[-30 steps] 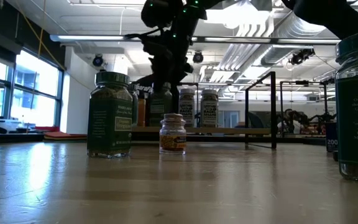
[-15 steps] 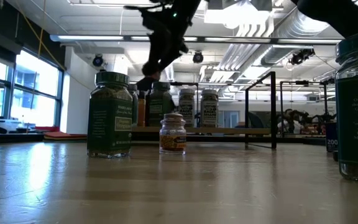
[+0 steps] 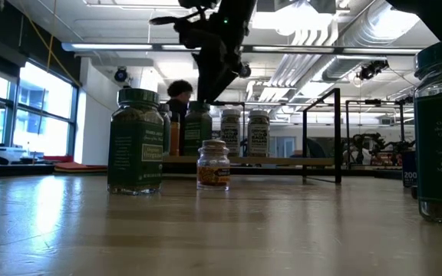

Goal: Shelf spices
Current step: Put the green seasoning bottle on the shelf aligned with the white seasoning bottle

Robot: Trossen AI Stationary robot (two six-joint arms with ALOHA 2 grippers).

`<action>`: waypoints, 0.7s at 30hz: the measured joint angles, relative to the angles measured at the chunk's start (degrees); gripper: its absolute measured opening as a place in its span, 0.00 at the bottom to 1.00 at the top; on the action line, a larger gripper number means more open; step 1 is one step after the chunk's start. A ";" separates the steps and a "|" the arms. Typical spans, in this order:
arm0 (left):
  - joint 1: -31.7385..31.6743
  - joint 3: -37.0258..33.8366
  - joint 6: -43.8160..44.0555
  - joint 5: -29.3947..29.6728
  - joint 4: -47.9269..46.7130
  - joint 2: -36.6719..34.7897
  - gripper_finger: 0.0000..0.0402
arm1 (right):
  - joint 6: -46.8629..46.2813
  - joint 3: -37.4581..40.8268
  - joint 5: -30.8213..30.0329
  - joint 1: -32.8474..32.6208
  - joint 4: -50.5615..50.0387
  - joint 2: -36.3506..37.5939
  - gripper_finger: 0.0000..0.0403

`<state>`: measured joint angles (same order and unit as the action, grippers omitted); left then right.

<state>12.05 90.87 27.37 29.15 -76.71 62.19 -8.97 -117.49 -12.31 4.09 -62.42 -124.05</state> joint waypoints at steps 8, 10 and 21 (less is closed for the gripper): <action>-0.01 0.00 -0.03 -0.62 0.00 0.00 0.64 | 0.03 4.04 -1.02 4.13 4.28 -0.01 0.13; 0.00 0.00 -0.04 -0.64 0.00 0.00 0.64 | 1.57 4.13 0.06 5.14 5.58 -0.07 0.10; -0.02 0.00 0.46 -0.57 0.02 0.00 0.64 | 3.00 3.82 1.87 8.04 8.61 -0.04 0.06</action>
<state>12.03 90.87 27.83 28.58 -76.69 62.19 -5.98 -113.67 -10.44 12.12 -53.80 -124.09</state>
